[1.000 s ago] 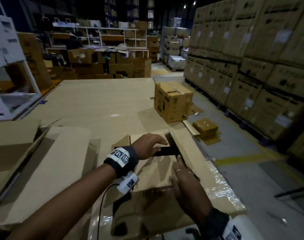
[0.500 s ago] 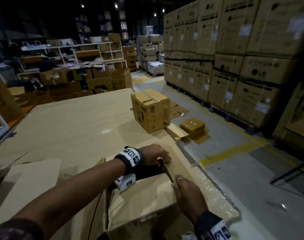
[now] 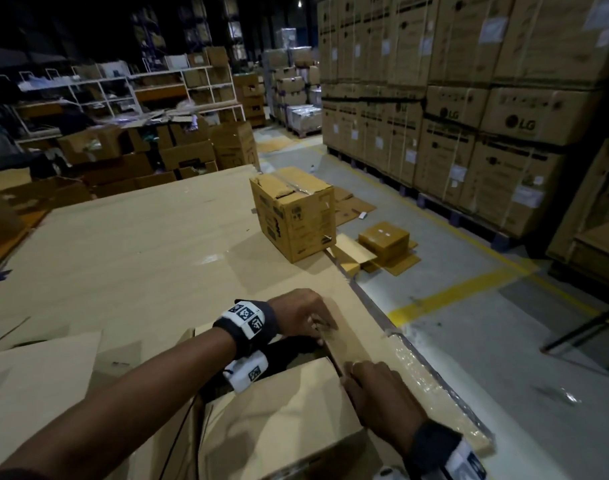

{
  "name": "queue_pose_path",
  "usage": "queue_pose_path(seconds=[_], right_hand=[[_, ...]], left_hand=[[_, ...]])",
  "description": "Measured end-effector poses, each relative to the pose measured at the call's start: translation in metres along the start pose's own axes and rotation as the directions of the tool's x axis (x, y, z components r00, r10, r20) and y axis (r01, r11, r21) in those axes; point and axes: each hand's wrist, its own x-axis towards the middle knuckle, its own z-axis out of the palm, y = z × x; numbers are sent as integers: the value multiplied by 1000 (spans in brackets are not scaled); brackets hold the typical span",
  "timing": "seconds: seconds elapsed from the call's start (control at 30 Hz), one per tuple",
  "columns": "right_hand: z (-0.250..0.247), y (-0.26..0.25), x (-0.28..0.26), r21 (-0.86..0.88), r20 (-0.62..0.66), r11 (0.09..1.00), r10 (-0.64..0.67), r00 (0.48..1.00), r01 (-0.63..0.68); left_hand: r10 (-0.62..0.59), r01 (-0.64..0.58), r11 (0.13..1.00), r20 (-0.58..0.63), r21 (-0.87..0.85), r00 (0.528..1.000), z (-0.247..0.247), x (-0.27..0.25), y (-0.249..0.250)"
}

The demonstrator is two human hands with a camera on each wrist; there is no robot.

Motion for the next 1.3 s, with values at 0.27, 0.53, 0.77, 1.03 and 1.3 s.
queue_pose_path(seconds=[0.27, 0.53, 0.77, 1.03, 1.3], right_hand=[[-10, -1, 58, 11, 98, 999, -35, 995, 34], [5, -10, 61, -30, 11, 999, -43, 999, 43], [-9, -2, 42, 64, -41, 977, -200, 979, 202], [-47, -28, 16, 339, -192, 818, -424, 885, 465], [-69, -32, -11, 610, 95, 717, -488, 868, 337]], left_hand=[[-195, 198, 980, 89, -25, 977, 6, -3, -29], [-223, 222, 970, 8, -98, 975, 13, -3, -22], [-178, 169, 983, -172, -65, 969, -14, -34, -9], [-285, 275, 952, -64, -136, 956, -89, -117, 55], [-392, 380, 887, 10, -262, 920, -76, -177, 115]])
